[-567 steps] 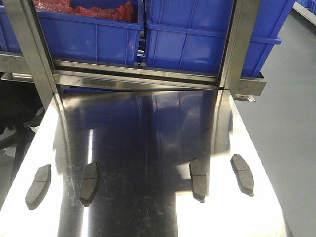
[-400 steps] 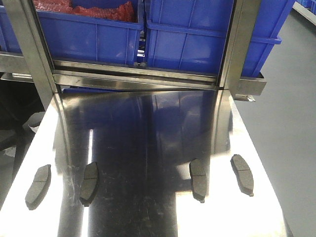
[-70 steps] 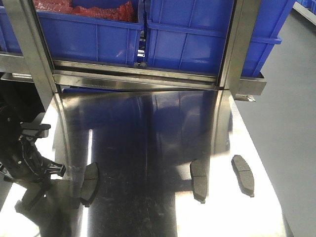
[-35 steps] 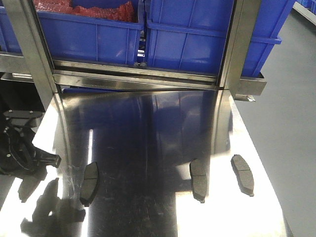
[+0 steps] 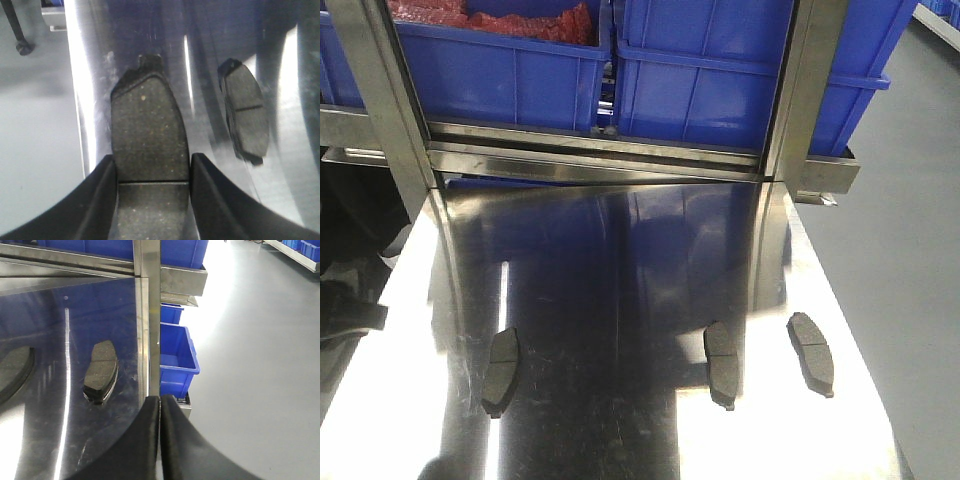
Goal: Move and align brake pads A on conveyor
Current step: 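Lift the grasped brake pad off the table with the left gripper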
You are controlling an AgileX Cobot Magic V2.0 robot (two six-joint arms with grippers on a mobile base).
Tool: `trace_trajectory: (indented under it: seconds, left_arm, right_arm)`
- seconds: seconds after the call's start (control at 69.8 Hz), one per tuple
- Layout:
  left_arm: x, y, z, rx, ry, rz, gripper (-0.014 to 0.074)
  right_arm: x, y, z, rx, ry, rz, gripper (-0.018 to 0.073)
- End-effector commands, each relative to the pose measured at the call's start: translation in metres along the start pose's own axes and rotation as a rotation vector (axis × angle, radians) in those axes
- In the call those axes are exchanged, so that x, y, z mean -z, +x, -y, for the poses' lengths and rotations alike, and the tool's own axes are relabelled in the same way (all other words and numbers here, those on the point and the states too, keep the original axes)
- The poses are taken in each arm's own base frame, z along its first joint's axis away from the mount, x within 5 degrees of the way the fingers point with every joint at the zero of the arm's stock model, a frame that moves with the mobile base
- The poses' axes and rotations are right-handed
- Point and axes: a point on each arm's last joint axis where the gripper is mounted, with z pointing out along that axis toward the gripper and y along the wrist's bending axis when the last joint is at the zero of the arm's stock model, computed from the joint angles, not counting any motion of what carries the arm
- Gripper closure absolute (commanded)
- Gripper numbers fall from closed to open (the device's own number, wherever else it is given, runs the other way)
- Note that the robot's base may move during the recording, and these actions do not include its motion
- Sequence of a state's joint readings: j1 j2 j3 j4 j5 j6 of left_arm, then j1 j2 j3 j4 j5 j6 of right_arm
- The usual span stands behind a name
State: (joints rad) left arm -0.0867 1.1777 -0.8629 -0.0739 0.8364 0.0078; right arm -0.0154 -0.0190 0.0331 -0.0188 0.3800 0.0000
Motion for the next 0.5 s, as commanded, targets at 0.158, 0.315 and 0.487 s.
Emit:
trace_trajectory:
  seconds: [0.158, 0.315, 0.487]
  left_arm:
    - [0.049, 0.03, 0.003, 0.057, 0.04, 0.338, 0.0604]
    - [0.058, 0.053, 0.002, 0.056, 0.043, 0.435, 0.0604]
    - [0.064, 0.065, 0.002, 0.055, 0.046, 0.499, 0.0604]
  right_arm:
    - [0.0, -0.006, 0.0, 0.005, 0.004, 0.075, 0.0564]
    - [0.0, -0.006, 0.0, 0.005, 0.004, 0.075, 0.0564]
    - [0.0, -0.006, 0.0, 0.005, 0.004, 0.075, 0.0564]
